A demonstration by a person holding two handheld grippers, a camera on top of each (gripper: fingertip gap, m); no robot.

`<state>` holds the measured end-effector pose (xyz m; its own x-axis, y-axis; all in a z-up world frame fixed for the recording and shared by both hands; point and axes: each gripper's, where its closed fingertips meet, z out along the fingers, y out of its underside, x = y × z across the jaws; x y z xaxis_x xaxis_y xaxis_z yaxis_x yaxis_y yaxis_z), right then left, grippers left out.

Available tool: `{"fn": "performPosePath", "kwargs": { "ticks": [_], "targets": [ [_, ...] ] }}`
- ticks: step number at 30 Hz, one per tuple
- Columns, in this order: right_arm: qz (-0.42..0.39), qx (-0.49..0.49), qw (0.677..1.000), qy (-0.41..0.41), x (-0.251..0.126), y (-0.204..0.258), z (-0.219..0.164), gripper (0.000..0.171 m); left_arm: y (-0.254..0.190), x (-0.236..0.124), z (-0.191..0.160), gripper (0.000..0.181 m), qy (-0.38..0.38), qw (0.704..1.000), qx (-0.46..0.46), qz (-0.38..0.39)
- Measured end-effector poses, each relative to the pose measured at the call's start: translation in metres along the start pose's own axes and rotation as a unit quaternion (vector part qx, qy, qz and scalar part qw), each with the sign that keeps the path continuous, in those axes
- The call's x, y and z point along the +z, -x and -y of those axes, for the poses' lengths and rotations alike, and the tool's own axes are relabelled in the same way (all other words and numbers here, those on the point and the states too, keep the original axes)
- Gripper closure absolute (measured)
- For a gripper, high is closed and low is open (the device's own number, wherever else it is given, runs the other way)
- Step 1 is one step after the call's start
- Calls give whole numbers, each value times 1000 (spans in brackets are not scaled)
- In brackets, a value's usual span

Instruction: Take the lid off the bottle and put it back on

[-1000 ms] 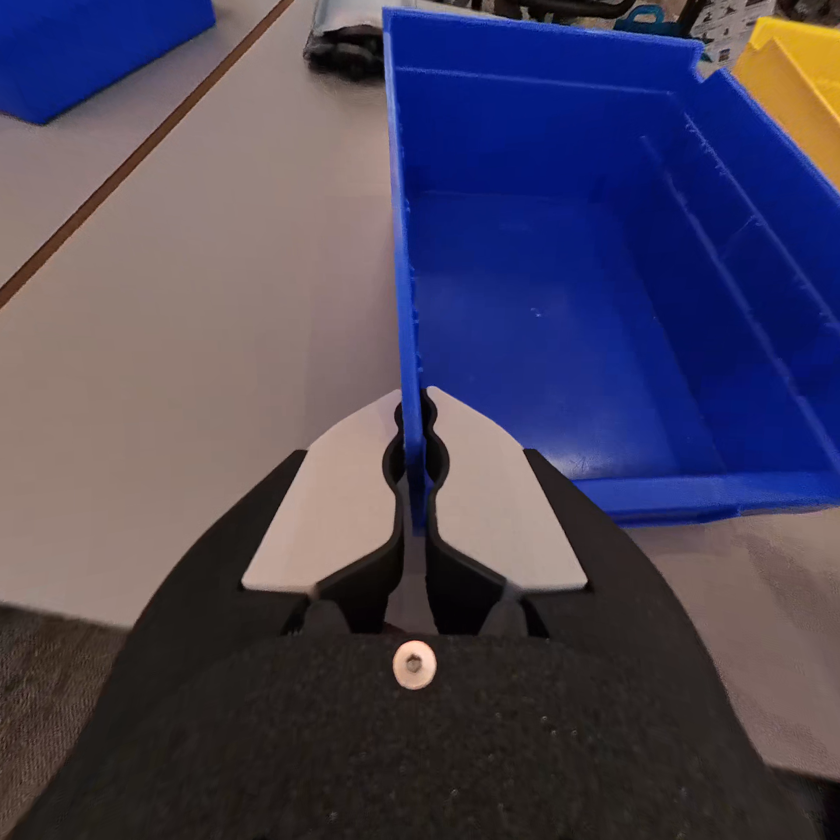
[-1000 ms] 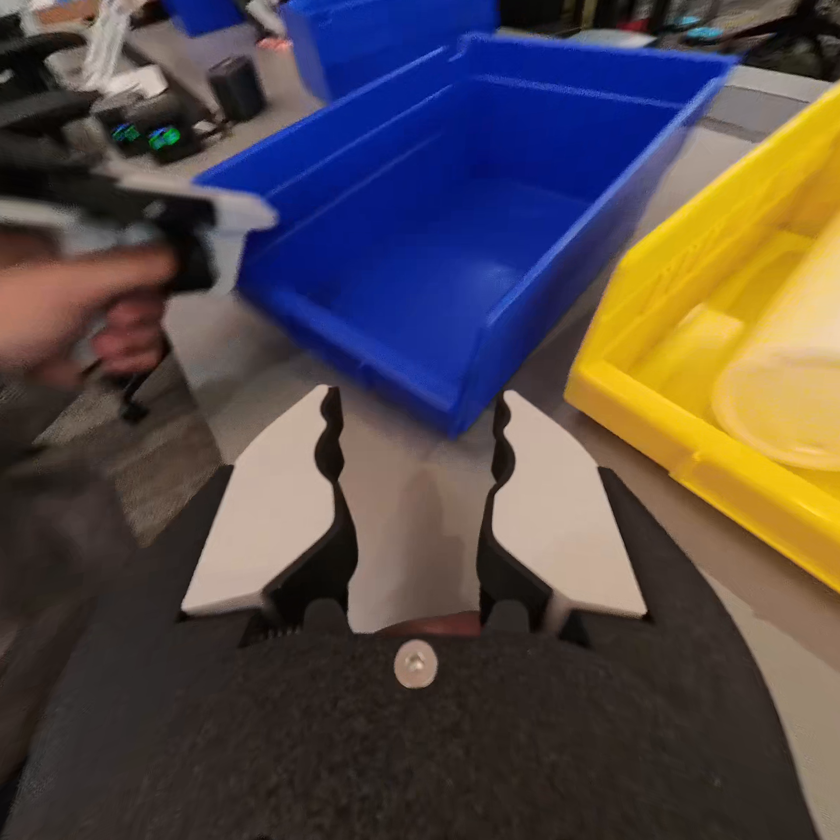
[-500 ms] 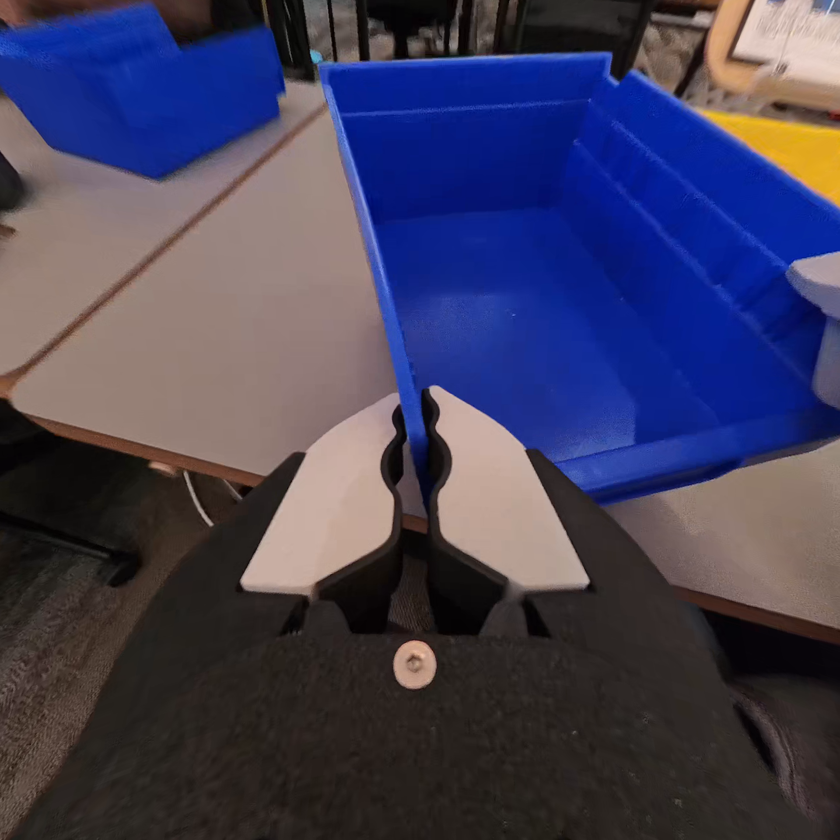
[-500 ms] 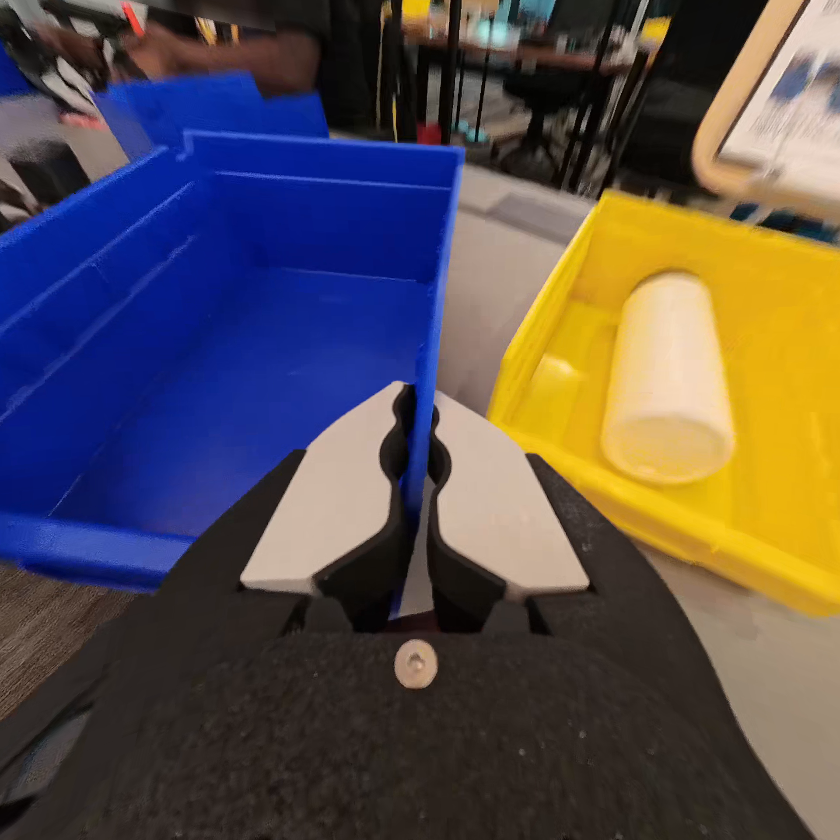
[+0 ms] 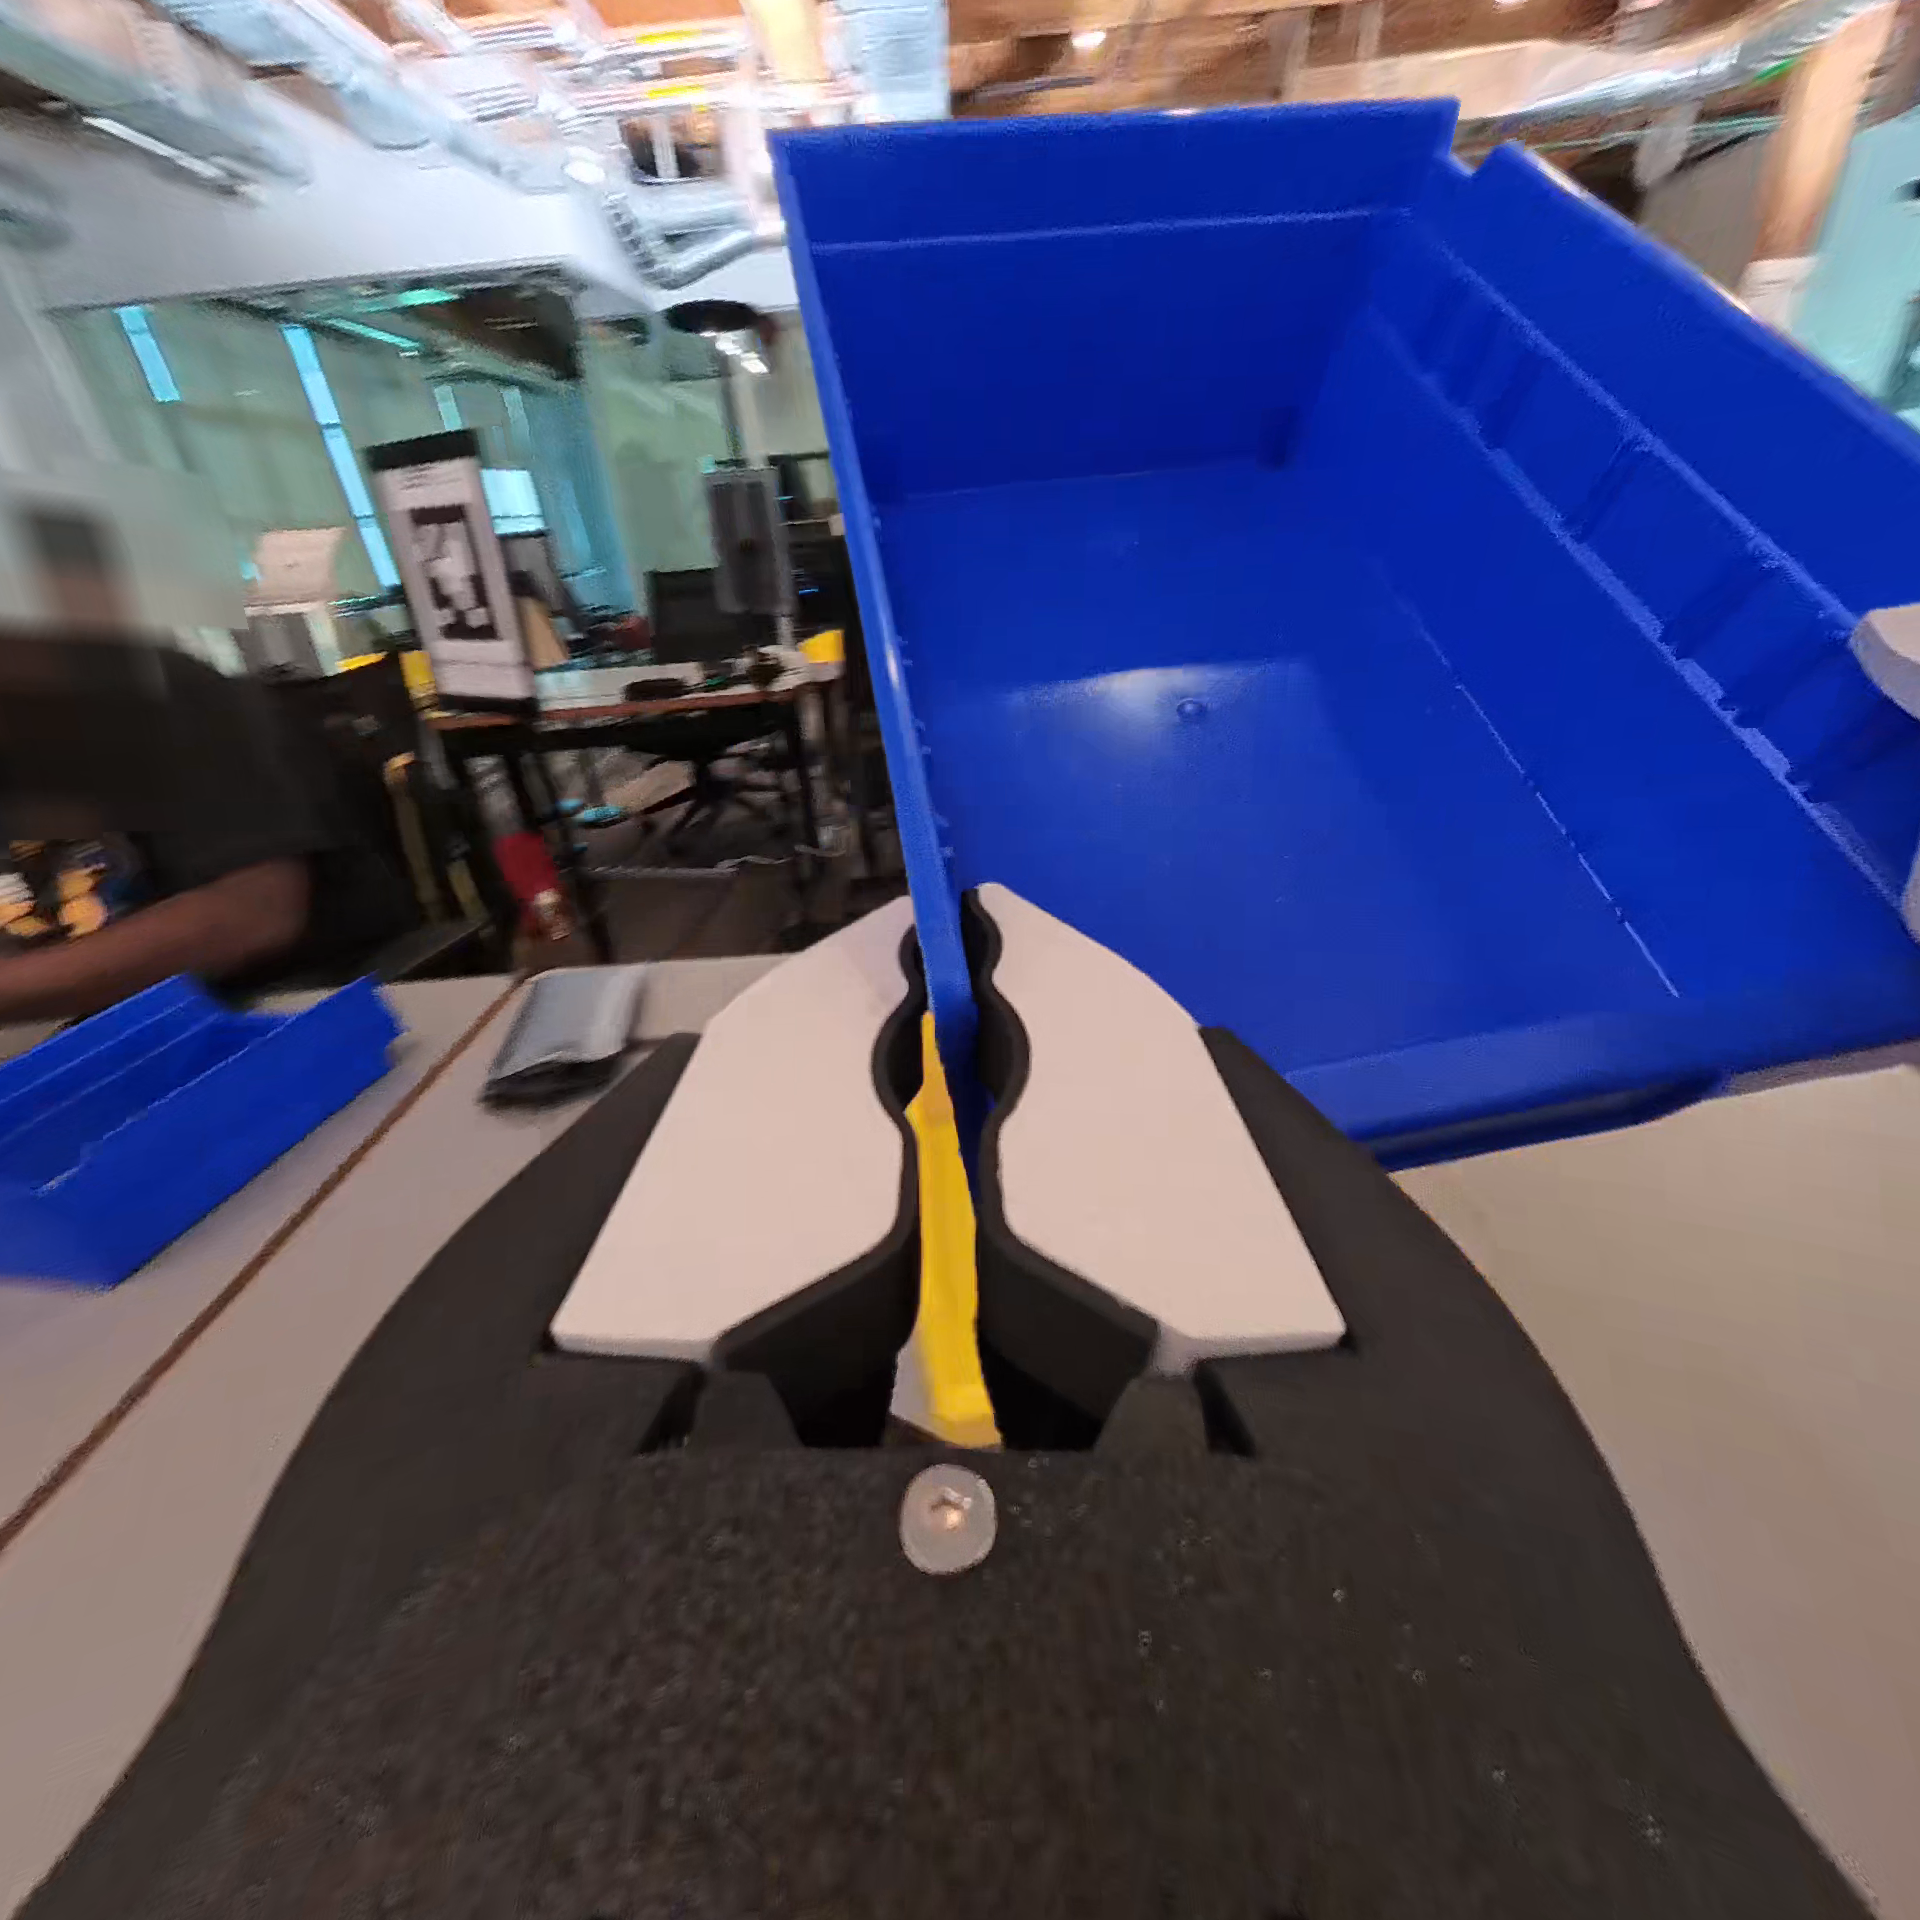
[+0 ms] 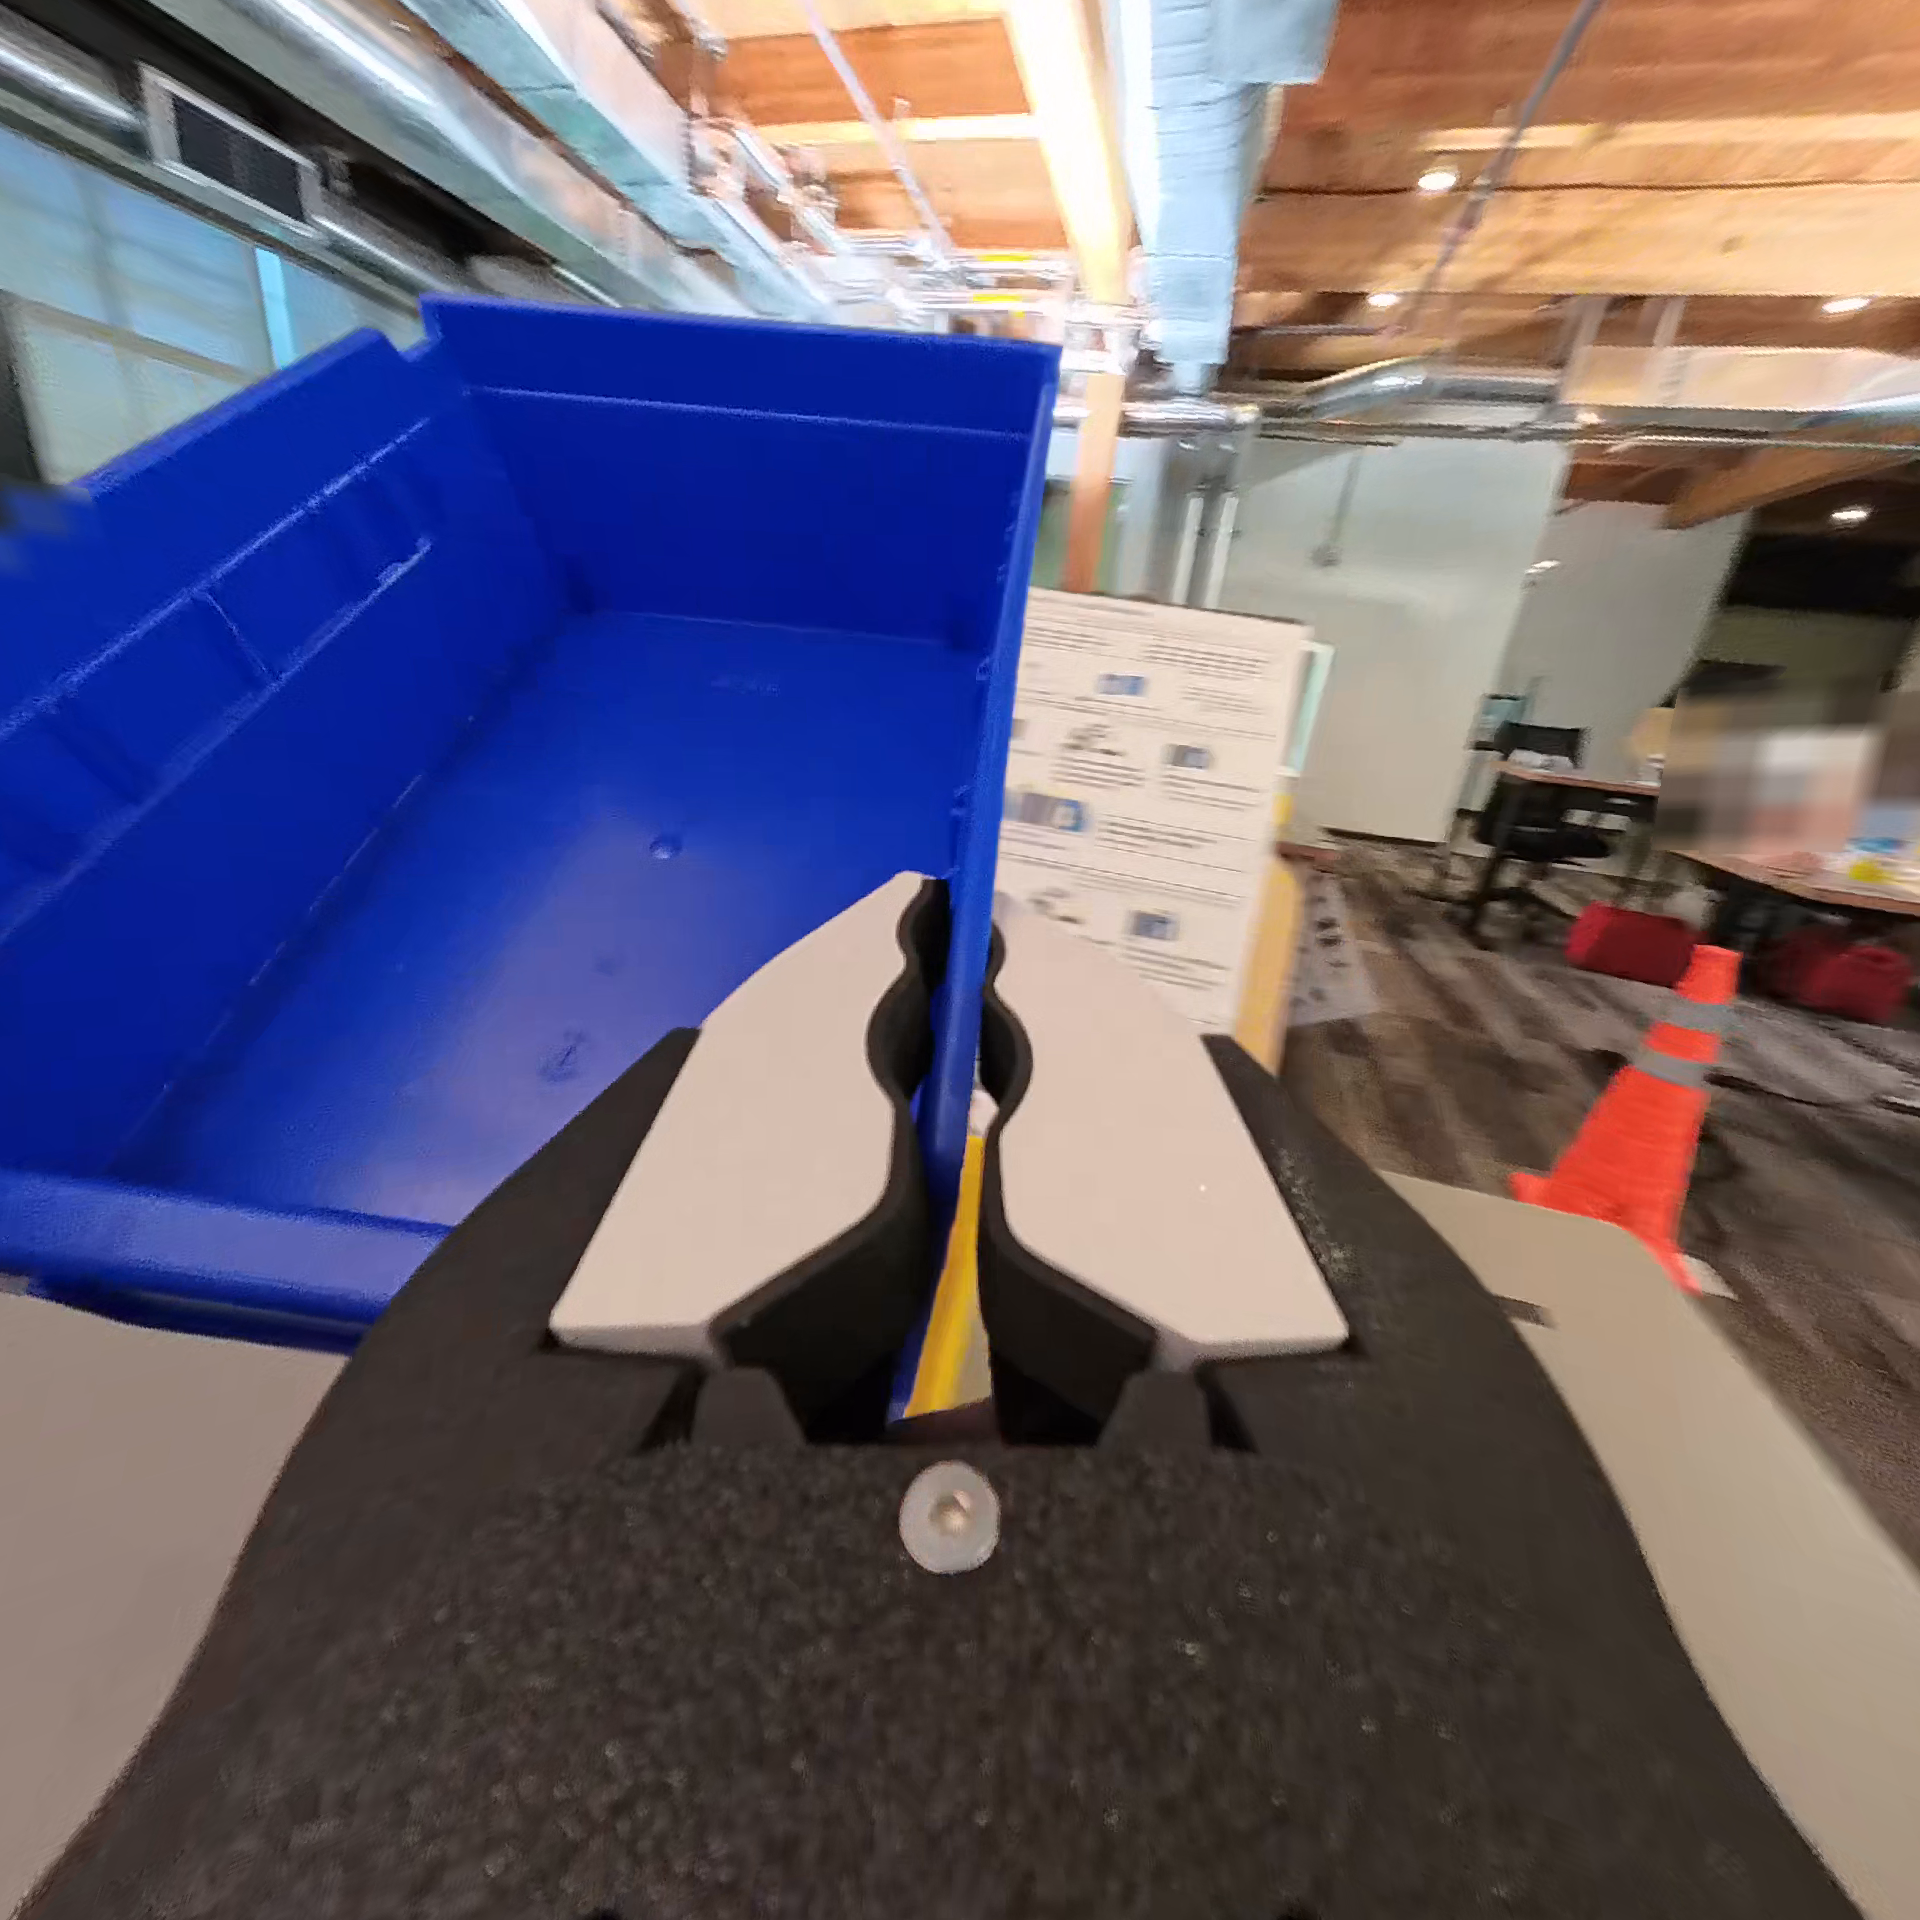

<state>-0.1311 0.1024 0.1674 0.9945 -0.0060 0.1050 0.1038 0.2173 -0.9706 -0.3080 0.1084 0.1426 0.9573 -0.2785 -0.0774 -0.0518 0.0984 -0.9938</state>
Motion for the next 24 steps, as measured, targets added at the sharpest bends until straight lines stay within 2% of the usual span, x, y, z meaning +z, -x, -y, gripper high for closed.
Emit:
{"fn": "performPosePath", "kwargs": {
  "ticks": [3, 5, 8, 11, 13, 16, 18, 21, 24],
  "targets": [
    [-53, 1, 998, 16, -15, -89, -8, 168, -88, 38, -2, 177, 2, 998, 0, -70],
    [-95, -1, 995, 37, -19, -151, -18, 168, -149, 64, -17, 177, 16, 994, 2, -104],
    [-141, -31, 985, 92, -29, -236, -51, 168, -236, 93, -53, 176, 53, 987, -2, -153],
    [-158, -9, 978, 133, -32, -298, -100, 168, -299, 117, -103, 175, 101, 979, 1, -175],
    [-149, 24, 977, 153, -29, -323, -141, 167, -324, 129, -140, 174, 131, 976, 6, -175],
    [-128, -28, 968, 216, -27, -342, -215, 168, -341, 141, -193, 175, 180, 969, 22, -168],
    [-104, -8, 963, 248, -30, -347, -258, 168, -350, 143, -225, 175, 214, 960, 23, -178],
    [-88, 30, 953, 289, -39, -353, -311, 167, -363, 139, -259, 174, 244, 952, 39, -182],
    [-71, 36, 934, 349, -54, -354, -349, 167, -371, 133, -286, 172, 268, 944, 42, -189]
  ]
}}
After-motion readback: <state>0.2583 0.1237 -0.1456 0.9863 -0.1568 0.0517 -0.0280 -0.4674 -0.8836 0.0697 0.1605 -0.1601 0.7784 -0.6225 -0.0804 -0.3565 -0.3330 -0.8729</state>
